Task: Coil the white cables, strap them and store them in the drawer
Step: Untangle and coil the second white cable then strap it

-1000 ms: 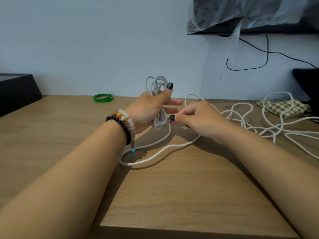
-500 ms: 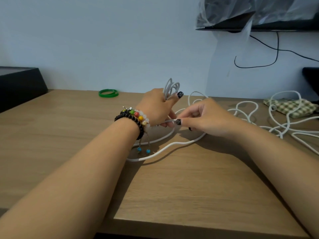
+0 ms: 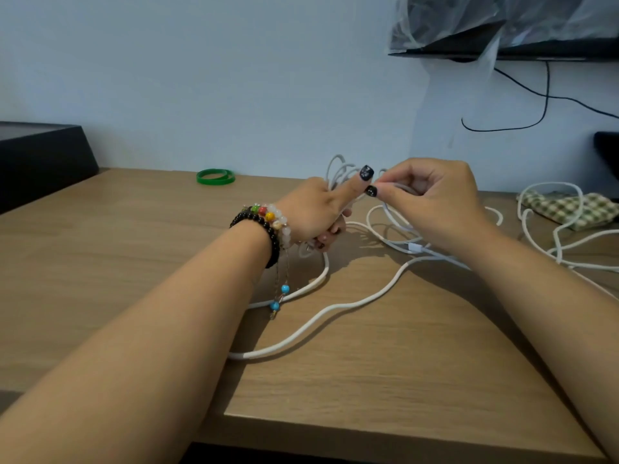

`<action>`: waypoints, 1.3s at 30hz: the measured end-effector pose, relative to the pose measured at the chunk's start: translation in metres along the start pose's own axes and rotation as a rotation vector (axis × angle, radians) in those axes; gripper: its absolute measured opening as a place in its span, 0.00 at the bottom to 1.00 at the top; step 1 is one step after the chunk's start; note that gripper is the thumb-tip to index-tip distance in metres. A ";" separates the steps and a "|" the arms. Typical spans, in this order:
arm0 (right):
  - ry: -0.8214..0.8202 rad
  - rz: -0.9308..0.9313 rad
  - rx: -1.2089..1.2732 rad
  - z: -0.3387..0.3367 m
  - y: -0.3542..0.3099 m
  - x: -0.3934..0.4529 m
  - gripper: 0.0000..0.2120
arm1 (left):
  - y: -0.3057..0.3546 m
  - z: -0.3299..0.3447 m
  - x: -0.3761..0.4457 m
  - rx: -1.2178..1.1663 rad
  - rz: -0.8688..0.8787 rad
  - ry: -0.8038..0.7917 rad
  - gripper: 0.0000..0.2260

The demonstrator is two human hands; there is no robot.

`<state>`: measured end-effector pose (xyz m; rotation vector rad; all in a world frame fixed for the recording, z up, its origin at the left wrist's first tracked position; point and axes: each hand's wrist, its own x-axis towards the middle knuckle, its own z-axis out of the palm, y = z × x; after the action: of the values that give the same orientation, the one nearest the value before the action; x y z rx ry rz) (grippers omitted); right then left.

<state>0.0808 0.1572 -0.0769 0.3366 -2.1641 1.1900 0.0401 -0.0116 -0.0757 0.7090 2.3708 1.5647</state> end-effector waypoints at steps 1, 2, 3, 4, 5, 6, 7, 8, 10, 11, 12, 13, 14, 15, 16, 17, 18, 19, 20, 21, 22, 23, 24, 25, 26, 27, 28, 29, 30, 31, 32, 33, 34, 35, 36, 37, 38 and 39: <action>0.020 0.001 -0.008 0.000 0.001 0.000 0.03 | 0.001 0.002 0.000 -0.019 0.007 -0.037 0.26; 0.041 0.000 -0.016 0.001 0.002 0.000 0.04 | 0.001 0.002 0.000 -0.020 0.017 -0.062 0.25; 0.058 -0.004 -0.024 0.001 0.003 0.001 0.05 | 0.001 0.003 0.000 -0.012 0.030 -0.079 0.24; 0.070 -0.007 -0.033 0.001 0.004 0.001 0.06 | 0.001 0.003 0.001 -0.009 0.041 -0.094 0.23; 0.075 -0.011 -0.039 0.001 0.005 0.002 0.08 | 0.000 0.002 0.001 -0.020 0.047 -0.108 0.21; 0.074 -0.010 -0.038 0.001 0.005 0.003 0.08 | 0.000 0.001 0.001 -0.041 0.049 -0.120 0.20; 0.069 -0.006 -0.028 0.001 0.006 0.003 0.07 | -0.001 0.000 0.001 -0.066 0.051 -0.130 0.19; 0.060 -0.002 -0.014 0.001 0.006 0.003 0.07 | -0.001 0.000 0.001 -0.086 0.055 -0.137 0.19; 0.040 0.002 0.001 0.000 0.007 0.003 0.06 | -0.001 -0.002 0.001 -0.112 0.069 -0.140 0.18; 0.034 0.002 0.002 -0.001 0.006 0.004 0.06 | -0.001 -0.002 0.002 -0.127 0.074 -0.127 0.18; 0.029 -0.001 0.001 -0.003 0.007 0.004 0.07 | -0.001 -0.003 0.002 -0.146 0.078 -0.096 0.18; 0.027 -0.004 -0.004 -0.005 0.007 0.005 0.08 | -0.002 -0.004 0.002 -0.166 0.082 -0.050 0.18; 0.025 -0.004 -0.016 -0.006 0.008 0.006 0.08 | -0.002 -0.004 0.003 -0.184 0.089 0.006 0.19; 0.023 -0.002 -0.034 -0.007 0.010 0.006 0.08 | -0.001 -0.004 0.003 -0.205 0.097 0.068 0.19; 0.025 0.001 -0.058 -0.007 0.013 0.007 0.07 | 0.000 -0.004 0.004 -0.232 0.104 0.138 0.19; 0.032 0.002 -0.088 -0.009 0.015 0.008 0.07 | 0.000 -0.006 0.006 -0.268 0.106 0.228 0.18; 0.050 0.000 -0.121 -0.011 0.018 0.010 0.07 | 0.001 -0.009 0.007 -0.315 0.107 0.339 0.18; 0.080 -0.004 -0.150 -0.014 0.021 0.012 0.06 | 0.002 -0.014 0.009 -0.378 0.109 0.462 0.18; 0.115 -0.006 -0.172 -0.018 0.024 0.014 0.06 | 0.002 -0.021 0.011 -0.454 0.115 0.579 0.17; 0.148 -0.008 -0.188 -0.022 0.025 0.016 0.06 | 0.002 -0.027 0.013 -0.528 0.121 0.674 0.17; 0.169 -0.014 -0.203 -0.024 0.027 0.018 0.06 | 0.002 -0.031 0.013 -0.589 0.122 0.736 0.17; 0.179 -0.024 -0.219 -0.024 0.027 0.018 0.06 | 0.001 -0.034 0.014 -0.635 0.113 0.762 0.17; 0.184 -0.037 -0.235 -0.024 0.028 0.017 0.06 | 0.000 -0.034 0.014 -0.669 0.096 0.760 0.17; 0.192 -0.049 -0.244 -0.022 0.028 0.016 0.06 | -0.002 -0.033 0.014 -0.695 0.080 0.736 0.16; 0.205 -0.060 -0.245 -0.020 0.029 0.016 0.06 | -0.003 -0.032 0.014 -0.706 0.073 0.703 0.17; 0.224 -0.066 -0.238 -0.020 0.030 0.015 0.06 | -0.004 -0.030 0.014 -0.695 0.077 0.668 0.17; 0.249 -0.065 -0.225 -0.020 0.031 0.015 0.06 | -0.004 -0.027 0.014 -0.665 0.090 0.637 0.17; 0.273 -0.063 -0.209 -0.020 0.031 0.015 0.06 | -0.004 -0.024 0.014 -0.627 0.108 0.608 0.18; 0.289 -0.060 -0.197 -0.020 0.030 0.015 0.05 | -0.004 -0.021 0.014 -0.590 0.127 0.574 0.18; 0.292 -0.061 -0.187 -0.019 0.029 0.015 0.05 | -0.004 -0.018 0.013 -0.553 0.144 0.536 0.18; 0.279 -0.060 -0.179 -0.017 0.028 0.014 0.05 | -0.005 -0.015 0.013 -0.516 0.157 0.495 0.19; 0.252 -0.056 -0.170 -0.015 0.026 0.013 0.04 | -0.005 -0.012 0.013 -0.481 0.166 0.456 0.19; 0.213 -0.050 -0.164 -0.012 0.025 0.011 0.04 | -0.006 -0.010 0.013 -0.453 0.174 0.424 0.20; 0.166 -0.044 -0.162 -0.010 0.025 0.010 0.04 | -0.007 -0.009 0.012 -0.437 0.180 0.400 0.20; 0.116 -0.038 -0.162 -0.008 0.025 0.008 0.03 | -0.007 -0.008 0.012 -0.430 0.182 0.385 0.20; 0.072 -0.036 -0.158 -0.007 0.024 0.007 0.03 | -0.007 -0.007 0.012 -0.429 0.179 0.378 0.19; 0.042 -0.041 -0.145 -0.006 0.024 0.006 0.04 | -0.006 -0.007 0.012 -0.433 0.172 0.378 0.19; 0.026 -0.048 -0.123 -0.005 0.023 0.005 0.04 | -0.006 -0.006 0.013 -0.439 0.161 0.382 0.17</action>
<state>0.0673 0.1747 -0.0865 0.3169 -2.1825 1.0241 0.0246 -0.0125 -0.0778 0.5506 2.1104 2.3703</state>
